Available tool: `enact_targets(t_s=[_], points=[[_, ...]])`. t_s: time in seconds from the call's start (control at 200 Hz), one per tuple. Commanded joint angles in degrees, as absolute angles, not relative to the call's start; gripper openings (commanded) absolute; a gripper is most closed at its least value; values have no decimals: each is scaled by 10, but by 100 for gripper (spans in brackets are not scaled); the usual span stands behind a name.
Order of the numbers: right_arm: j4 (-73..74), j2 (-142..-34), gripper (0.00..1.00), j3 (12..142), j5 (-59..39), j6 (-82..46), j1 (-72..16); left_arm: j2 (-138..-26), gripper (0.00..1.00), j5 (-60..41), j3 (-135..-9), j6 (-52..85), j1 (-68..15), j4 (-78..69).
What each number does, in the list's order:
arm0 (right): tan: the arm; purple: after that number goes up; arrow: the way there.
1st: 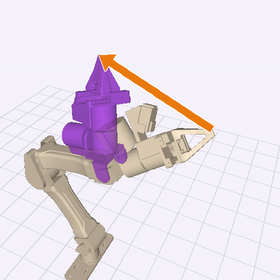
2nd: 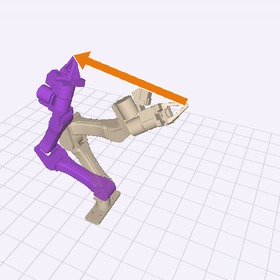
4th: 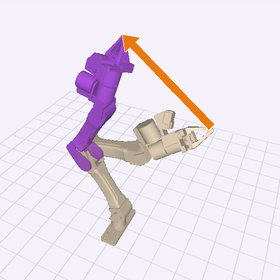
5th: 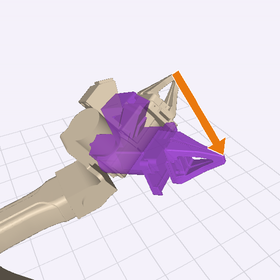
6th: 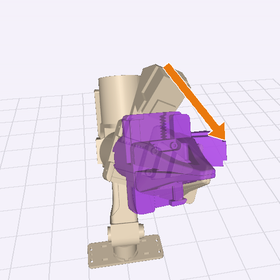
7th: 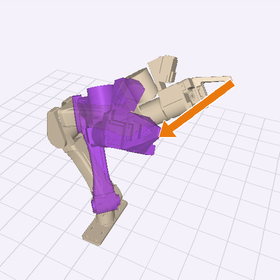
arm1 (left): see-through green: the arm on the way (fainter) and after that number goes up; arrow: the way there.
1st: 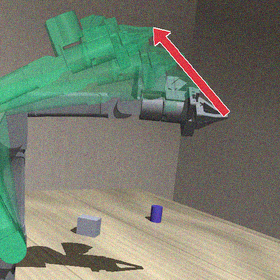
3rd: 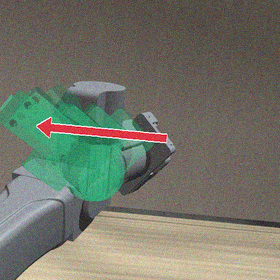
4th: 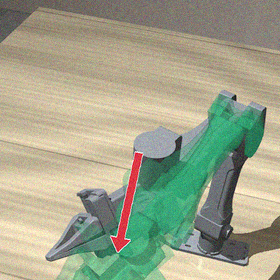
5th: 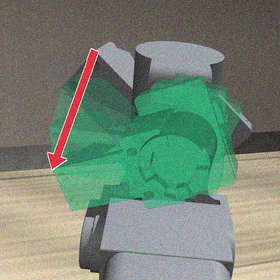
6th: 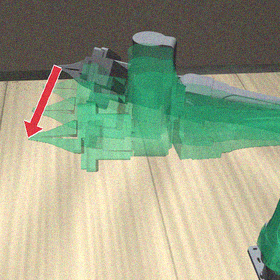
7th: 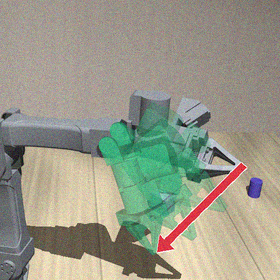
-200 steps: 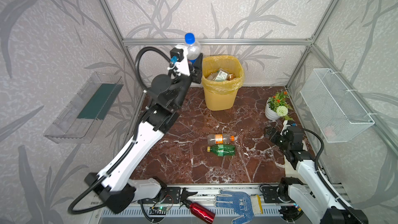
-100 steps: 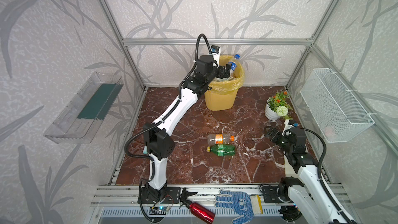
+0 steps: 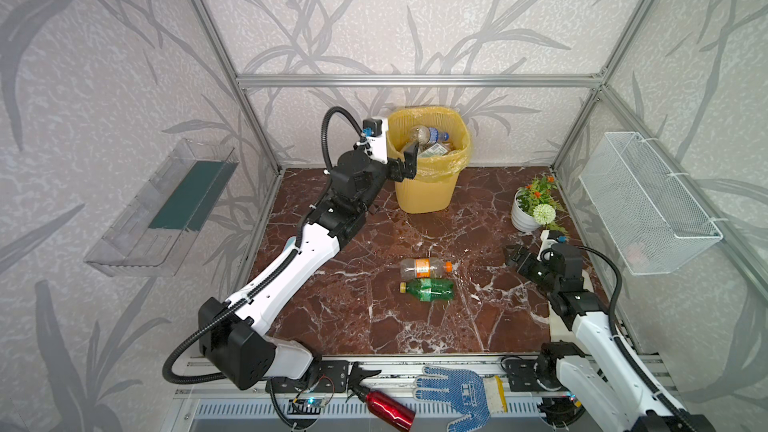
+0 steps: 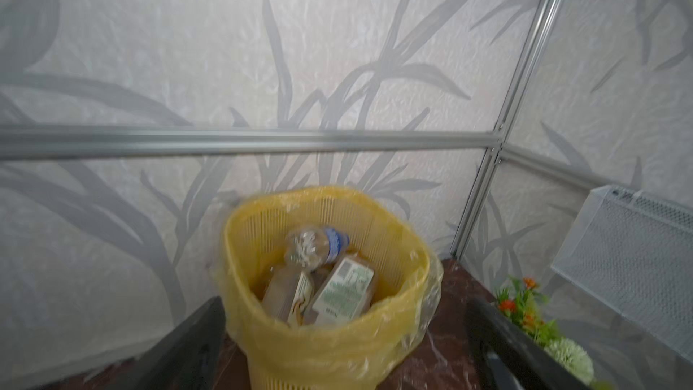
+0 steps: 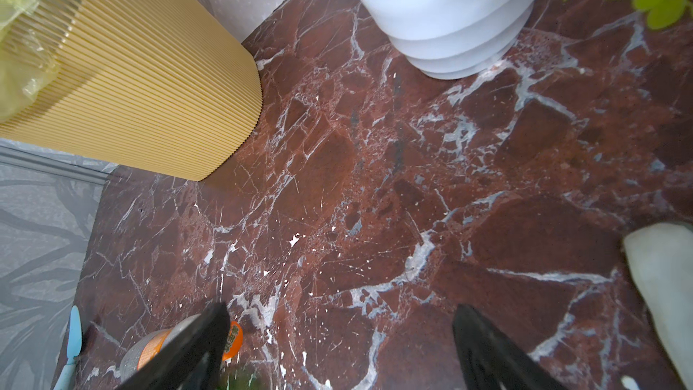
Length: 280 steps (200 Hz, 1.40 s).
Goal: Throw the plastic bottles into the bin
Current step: 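Grasp the green yellow-capped bottle with the right gripper while the left arm withdraws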
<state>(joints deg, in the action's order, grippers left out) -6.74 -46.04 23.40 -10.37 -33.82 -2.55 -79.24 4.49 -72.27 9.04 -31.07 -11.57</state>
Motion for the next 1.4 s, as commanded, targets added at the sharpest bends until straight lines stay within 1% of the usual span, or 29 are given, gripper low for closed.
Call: enact_targets(t_s=[0.0, 0.145, 0.335, 0.45, 0.595, 0.725, 0.805, 0.96, 1.165, 1.395], points=[[-60, -474, 94, 269, -74, -318, -65, -749, 99, 97, -631, 117, -310, -144], [-42, -523, 94, 304, -44, -267, -157, -712, 99, 126, -515, 155, -309, -139], [-33, -591, 90, 361, 2, -178, -286, -665, 99, 176, -403, 223, -305, -112], [-24, -626, 86, 384, -7, -111, -354, -637, 99, 200, -359, 255, -290, -93], [-64, -680, 86, 426, -28, -25, -421, -616, 99, 194, -325, 299, -258, -67], [-82, -711, 86, 444, -87, 1, -442, -597, 99, 185, -298, 314, -242, -67], [-83, -722, 86, 444, -102, 17, -454, -588, 99, 180, -289, 317, -237, -65], [-126, -761, 87, 467, -113, 54, -474, -585, 99, 167, -279, 320, -229, -64], [-191, -820, 93, 508, -120, 87, -490, -586, 99, 160, -277, 318, -225, -63], [-212, -860, 93, 525, -113, 96, -492, -587, 99, 156, -276, 313, -221, -61]])
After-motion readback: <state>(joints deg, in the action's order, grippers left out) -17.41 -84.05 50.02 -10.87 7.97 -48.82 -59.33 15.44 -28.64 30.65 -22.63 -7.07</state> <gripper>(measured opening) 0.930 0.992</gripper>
